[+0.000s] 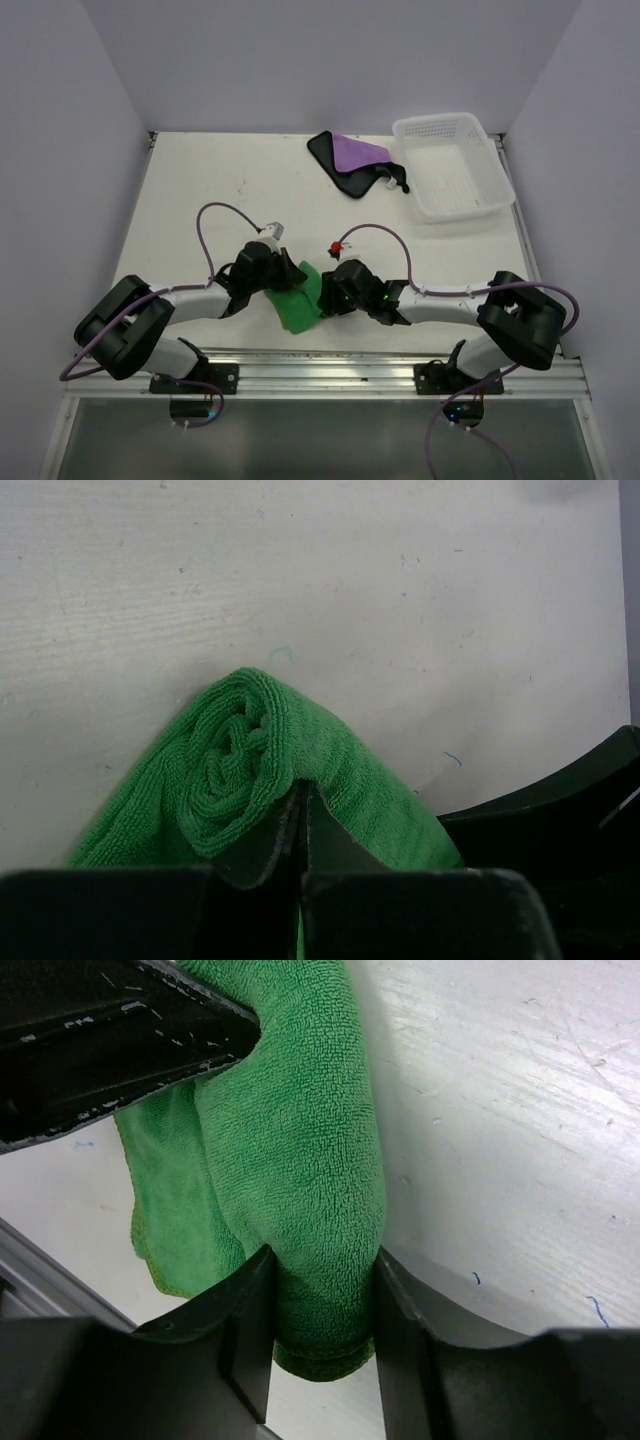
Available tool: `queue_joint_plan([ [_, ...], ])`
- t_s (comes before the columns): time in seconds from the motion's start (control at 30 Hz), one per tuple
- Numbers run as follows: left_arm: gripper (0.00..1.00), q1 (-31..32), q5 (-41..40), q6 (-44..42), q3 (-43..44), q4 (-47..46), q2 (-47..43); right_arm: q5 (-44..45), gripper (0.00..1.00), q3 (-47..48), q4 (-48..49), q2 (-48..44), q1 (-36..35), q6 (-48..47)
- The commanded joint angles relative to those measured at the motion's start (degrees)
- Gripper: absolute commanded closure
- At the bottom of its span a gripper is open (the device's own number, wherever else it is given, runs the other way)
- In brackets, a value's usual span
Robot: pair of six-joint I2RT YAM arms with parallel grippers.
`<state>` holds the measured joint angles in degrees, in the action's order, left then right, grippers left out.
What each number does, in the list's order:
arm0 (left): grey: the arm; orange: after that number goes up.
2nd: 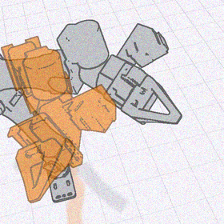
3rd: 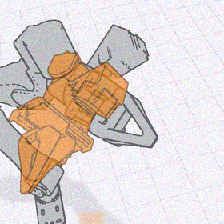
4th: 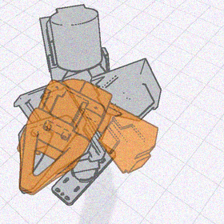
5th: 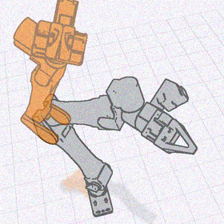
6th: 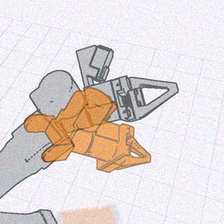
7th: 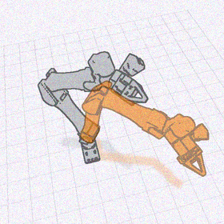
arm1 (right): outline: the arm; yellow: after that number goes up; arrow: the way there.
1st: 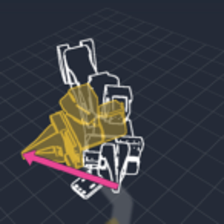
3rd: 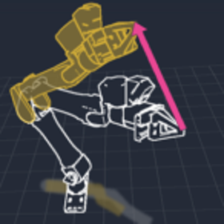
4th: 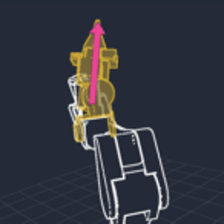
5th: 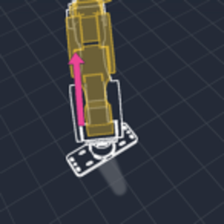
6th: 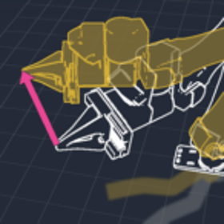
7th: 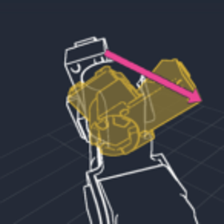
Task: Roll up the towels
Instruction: Roll the towel
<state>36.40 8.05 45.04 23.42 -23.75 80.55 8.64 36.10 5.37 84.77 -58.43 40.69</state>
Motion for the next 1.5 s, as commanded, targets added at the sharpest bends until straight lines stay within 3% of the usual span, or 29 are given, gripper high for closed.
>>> queue_joint_plan([
  [0.0, 1.00, 0.34, -1.46, -0.65, -3.38, 8.72, 1.01, -1.08, 0.61, -0.76, 2.19, 0.92, 0.34, -2.01],
  [0.13, 1.00, 0.34, -1.73, -0.91, -3.12, 9.16, 0.92, -1.61, 0.78, -0.42, 1.32, 0.22, 0.25, -3.60],
  [0.27, 1.00, 0.34, -1.64, -1.79, -0.84, 10.38, 1.01, 2.77, 0.83, -0.41, -1.49, -2.24, -1.15, -6.40],
  [0.53, 1.00, -0.19, -0.85, -3.90, 9.00, 16.27, 0.74, 25.51, 0.83, 2.83, -10.19, -4.53, -8.27, -12.03],
  [0.77, 1.00, -0.19, 1.52, -4.34, 15.77, 17.59, 2.41, 37.91, 0.83, 6.35, -15.72, -0.58, -11.08, -16.42],
  [1.23, 1.00, -0.19, 3.02, -4.43, 19.03, 18.12, 1.62, 52.51, 0.79, 18.38, -25.75, 17.70, -18.29, -17.66],
  [1.47, 1.00, -0.19, 3.81, -5.05, 19.56, 17.60, 1.89, 55.25, 0.75, 23.05, -30.06, 23.50, -20.75, -17.40],
])
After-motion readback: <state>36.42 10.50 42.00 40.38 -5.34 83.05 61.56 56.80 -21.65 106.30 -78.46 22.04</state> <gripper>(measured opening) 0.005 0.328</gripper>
